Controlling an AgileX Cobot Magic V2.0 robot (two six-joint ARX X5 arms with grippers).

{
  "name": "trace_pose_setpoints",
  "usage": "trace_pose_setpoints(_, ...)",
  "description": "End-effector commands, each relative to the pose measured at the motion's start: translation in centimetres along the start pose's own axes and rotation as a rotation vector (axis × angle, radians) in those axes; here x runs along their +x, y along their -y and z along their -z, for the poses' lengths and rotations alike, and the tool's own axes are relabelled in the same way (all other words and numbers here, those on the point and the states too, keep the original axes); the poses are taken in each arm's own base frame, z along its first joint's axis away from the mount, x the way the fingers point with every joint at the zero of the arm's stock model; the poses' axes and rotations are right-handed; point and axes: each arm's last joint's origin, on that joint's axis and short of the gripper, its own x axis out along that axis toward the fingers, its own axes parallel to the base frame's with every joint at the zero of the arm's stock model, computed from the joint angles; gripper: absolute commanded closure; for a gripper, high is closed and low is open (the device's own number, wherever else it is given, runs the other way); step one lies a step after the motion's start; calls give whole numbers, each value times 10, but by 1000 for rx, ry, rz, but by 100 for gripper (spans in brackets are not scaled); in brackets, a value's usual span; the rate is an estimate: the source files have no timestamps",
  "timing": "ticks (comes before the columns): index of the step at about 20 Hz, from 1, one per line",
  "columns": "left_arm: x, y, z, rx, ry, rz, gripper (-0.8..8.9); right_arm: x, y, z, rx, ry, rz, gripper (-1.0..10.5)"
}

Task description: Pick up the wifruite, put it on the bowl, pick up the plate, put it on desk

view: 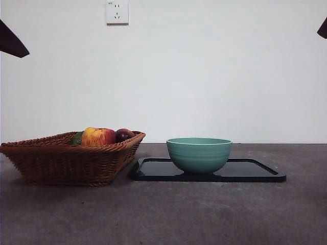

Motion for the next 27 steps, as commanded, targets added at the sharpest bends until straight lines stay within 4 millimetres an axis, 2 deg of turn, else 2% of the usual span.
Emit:
trace_pose_setpoints(1,0,2,-7,34,46,7,412,-1,-1,-3,-10,10,-9,778)
trace_pose_setpoints(5,1,2,-19,39,146,19,410,-1,-1,-3,-10,10,-9,778)
trace_pose_setpoints(9,10,-2,-43,45,188,14,409,-1,-2,-3,-10,11,-9,778)
trace_pose_setpoints(15,37,-14,-108,91,199,-35,410,-1,-2,-3,-11,11,-9,778)
trace_pose_setpoints(18,61,-23,-147,134,180,-40,410,-1,-2,-3,-11,11,-9,778)
trace_pose_setpoints(21,91,-34,-174,169,151,-68,410,-1,-2,-3,-11,11,-9,778)
trace_pose_setpoints(24,125,-45,-191,186,112,-74,410,-1,-1,-3,-11,11,-9,778)
trace_pose_setpoints(27,156,-57,-199,202,75,-81,410,-1,-2,-3,-11,12,-8,778)
